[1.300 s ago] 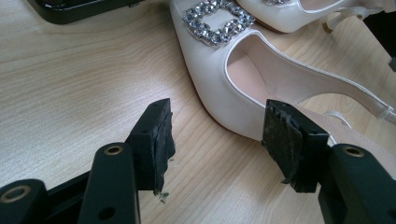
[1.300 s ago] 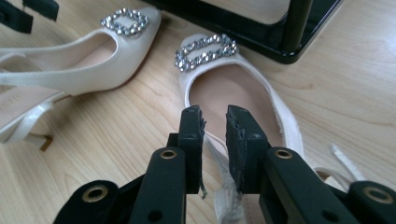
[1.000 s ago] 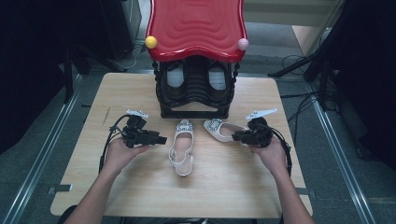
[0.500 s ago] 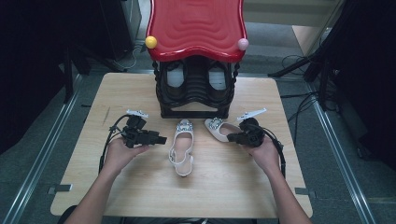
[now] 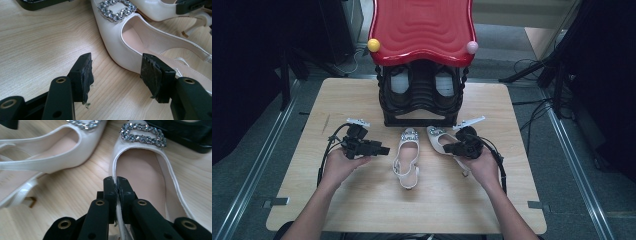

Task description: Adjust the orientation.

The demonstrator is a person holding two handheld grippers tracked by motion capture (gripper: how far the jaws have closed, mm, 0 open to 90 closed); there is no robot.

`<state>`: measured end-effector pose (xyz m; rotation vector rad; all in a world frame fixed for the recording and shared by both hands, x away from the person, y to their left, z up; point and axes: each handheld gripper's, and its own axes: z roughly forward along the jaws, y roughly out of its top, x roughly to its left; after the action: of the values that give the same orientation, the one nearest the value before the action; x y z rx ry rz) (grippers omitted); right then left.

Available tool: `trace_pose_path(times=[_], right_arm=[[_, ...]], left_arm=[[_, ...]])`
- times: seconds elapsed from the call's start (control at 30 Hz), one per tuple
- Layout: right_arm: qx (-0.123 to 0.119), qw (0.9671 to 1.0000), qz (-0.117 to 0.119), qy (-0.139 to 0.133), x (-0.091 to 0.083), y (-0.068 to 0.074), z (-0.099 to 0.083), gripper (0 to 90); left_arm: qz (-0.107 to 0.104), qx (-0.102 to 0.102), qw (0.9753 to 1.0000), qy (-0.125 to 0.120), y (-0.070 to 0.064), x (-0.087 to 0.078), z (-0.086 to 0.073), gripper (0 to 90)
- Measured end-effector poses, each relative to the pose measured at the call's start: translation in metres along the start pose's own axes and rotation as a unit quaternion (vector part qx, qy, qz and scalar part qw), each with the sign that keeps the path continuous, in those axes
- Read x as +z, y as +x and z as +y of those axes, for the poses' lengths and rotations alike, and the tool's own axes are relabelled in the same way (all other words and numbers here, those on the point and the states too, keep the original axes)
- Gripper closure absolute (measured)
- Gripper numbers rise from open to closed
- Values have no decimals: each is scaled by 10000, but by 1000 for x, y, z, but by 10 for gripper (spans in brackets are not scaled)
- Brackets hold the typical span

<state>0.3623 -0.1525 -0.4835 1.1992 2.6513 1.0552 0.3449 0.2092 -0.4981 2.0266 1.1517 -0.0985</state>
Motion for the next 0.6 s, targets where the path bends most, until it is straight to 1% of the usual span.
trace_pose_path(times=[0.03, 0.1, 0.17, 0.23, 0.33, 0.37, 0.4, 0.43, 0.5, 0.53, 0.6], right_arm=[[22, 10000, 18, 29, 2, 3, 1, 883], [-27, 10000, 26, 66, 8, 10, 3, 883], [29, 10000, 21, 85, 12, 16, 4, 881], [-5, 10000, 37, 89, 15, 19, 5, 878], [-30, 9998, 70, 188, 19, 20, 5, 854], [-10, 9998, 145, 151, 19, 20, 5, 818], [7, 9997, 251, 57, 17, 19, 6, 771], [-25, 9996, 283, -59, 13, 19, 7, 765], [-68, 9994, 240, -238, 1, 20, 9, 772], [-72, 9989, 276, -362, -6, 18, 9, 787], [-71, 9985, 263, -474, -15, 15, 9, 813]], left_arm=[[-2, -26, 10000, -14, 0, 0, -1, 430], [-2, -16, 10000, -18, 1, -1, -1, 430], [-3, -34, 10000, -18, 1, -2, -2, 431], [1, -35, 10000, -16, 0, -1, -3, 430], [17, -39, 10000, -17, 0, 0, -3, 430], [21, -39, 10000, -17, 0, 0, -4, 431], [-3, -37, 10000, -4, 0, 0, -3, 431], [0, -47, 10000, -7, 0, 0, -3, 431], [-9, -53, 10000, 0, 0, 1, -4, 434], [0, -41, 10000, 1, 0, 2, -4, 437], [5, -35, 10000, 19, 0, 3, -4, 445]])
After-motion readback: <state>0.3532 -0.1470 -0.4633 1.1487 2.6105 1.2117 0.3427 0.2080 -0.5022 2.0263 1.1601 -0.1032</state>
